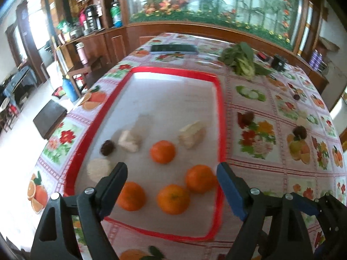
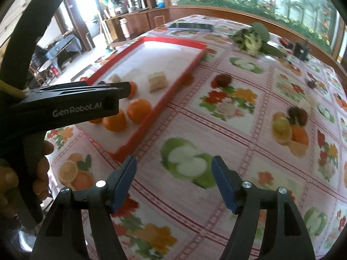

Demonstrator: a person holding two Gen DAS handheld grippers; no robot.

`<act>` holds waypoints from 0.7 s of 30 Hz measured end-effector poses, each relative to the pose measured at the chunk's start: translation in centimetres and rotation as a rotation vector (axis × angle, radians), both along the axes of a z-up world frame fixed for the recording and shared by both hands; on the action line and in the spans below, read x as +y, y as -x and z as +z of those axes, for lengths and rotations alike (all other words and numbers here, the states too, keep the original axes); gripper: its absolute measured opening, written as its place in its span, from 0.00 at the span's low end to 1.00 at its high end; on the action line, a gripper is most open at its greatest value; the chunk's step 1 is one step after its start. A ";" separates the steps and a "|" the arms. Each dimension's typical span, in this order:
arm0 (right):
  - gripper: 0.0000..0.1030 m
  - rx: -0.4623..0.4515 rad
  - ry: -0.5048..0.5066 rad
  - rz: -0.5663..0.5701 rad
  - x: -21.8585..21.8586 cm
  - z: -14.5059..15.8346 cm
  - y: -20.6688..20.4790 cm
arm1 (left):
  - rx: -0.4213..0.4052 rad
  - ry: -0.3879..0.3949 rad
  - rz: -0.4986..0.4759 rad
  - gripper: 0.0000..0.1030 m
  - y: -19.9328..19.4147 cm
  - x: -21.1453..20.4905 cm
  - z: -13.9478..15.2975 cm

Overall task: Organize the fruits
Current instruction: 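Move both tools back from the tray toward the fruit pile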

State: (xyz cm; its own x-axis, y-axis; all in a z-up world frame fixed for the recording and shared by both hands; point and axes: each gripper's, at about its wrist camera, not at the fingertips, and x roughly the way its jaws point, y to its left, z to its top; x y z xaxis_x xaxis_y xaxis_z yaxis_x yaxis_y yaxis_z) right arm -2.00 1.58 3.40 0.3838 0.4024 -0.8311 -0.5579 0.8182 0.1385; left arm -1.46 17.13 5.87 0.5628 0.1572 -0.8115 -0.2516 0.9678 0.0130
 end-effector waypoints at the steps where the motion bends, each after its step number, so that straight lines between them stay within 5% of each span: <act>1: 0.69 0.002 -0.001 -0.016 -0.7 -0.1 -0.2 | 0.001 -0.003 -0.012 0.84 -0.2 -0.7 0.0; 21: 0.70 0.057 -0.059 -0.430 -18.1 -1.2 -3.9 | 0.073 0.016 -0.365 0.84 -6.4 -16.3 -2.2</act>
State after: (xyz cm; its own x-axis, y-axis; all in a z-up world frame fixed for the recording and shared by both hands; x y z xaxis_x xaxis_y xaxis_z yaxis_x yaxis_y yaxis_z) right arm 1.90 -16.52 2.17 0.4813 0.2631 -0.8361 -0.1583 0.9643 0.2123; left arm 4.98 0.83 3.65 0.5201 -0.0558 -0.8523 0.1108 0.9938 0.0025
